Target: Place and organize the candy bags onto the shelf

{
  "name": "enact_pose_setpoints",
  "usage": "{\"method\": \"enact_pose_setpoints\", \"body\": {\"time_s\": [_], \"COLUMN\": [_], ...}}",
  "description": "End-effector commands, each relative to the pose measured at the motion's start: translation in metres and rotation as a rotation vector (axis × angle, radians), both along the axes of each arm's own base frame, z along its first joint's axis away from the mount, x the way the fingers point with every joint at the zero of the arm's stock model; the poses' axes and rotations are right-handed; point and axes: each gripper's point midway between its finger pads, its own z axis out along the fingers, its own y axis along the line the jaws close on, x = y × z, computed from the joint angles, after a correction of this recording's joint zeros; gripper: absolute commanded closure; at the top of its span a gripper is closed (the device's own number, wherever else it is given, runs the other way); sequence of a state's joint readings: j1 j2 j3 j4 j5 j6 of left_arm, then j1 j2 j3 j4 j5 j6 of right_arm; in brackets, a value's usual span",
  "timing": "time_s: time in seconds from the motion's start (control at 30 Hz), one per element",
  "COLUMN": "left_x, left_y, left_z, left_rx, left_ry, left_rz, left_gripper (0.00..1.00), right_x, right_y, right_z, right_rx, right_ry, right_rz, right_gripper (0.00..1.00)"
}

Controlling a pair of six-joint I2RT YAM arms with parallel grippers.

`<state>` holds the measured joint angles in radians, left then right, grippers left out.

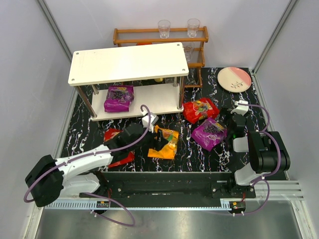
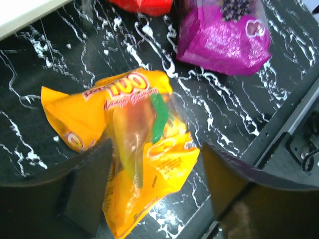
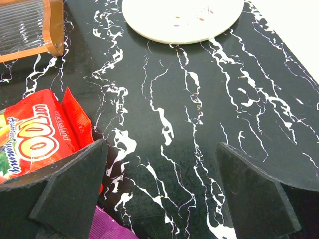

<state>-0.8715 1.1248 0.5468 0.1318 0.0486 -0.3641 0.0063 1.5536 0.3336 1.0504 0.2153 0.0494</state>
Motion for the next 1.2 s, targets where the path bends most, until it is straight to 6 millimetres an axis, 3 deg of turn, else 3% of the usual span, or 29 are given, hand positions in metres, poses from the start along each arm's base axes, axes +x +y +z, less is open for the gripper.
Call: {"method": "enact_pose_setpoints", "body": {"time_s": [0.0, 0.03, 0.07, 0.33, 0.57, 1.17], "left_x": [0.014, 0.014, 0.015, 0.007, 0.001, -0.002], "left_y": [-0.014, -0.011, -0.008, 0.014, 0.032, 0.038], "left_z": [0.057, 0.063, 0.063, 0.079, 0.081, 0.071], "left_rx": [-0.177, -0.185, -0.173, -0.17, -0.17, -0.156], "left_ry": [-0.127, -0.141, -0.141, -0.149, -0.148, -0.13], "left_rz": [0.02, 0.031, 0.041, 0.091, 0.137, 0.152], "left_gripper": [0.16, 0.02, 0.01, 0.01, 0.01, 0.01], "right_x": [0.01, 0.01, 0.01, 0.01, 0.01, 0.01], "right_y": [0.0, 0.001, 0.001, 0.001, 0.001, 0.001], "right_z": [0.019, 0.019, 0.019, 0.019, 0.019, 0.019], "right_rx": [-0.012, -0.011, -0.013, -0.012, -0.012, -0.012], "right_ry": [-0.062, -0.063, -0.062, -0.064, -0.064, -0.064], "right_rz": [0.01, 0.01, 0.012, 0.011, 0.01, 0.011], "right_gripper": [0.0, 0.0, 0.0, 0.0, 0.0, 0.0]}}
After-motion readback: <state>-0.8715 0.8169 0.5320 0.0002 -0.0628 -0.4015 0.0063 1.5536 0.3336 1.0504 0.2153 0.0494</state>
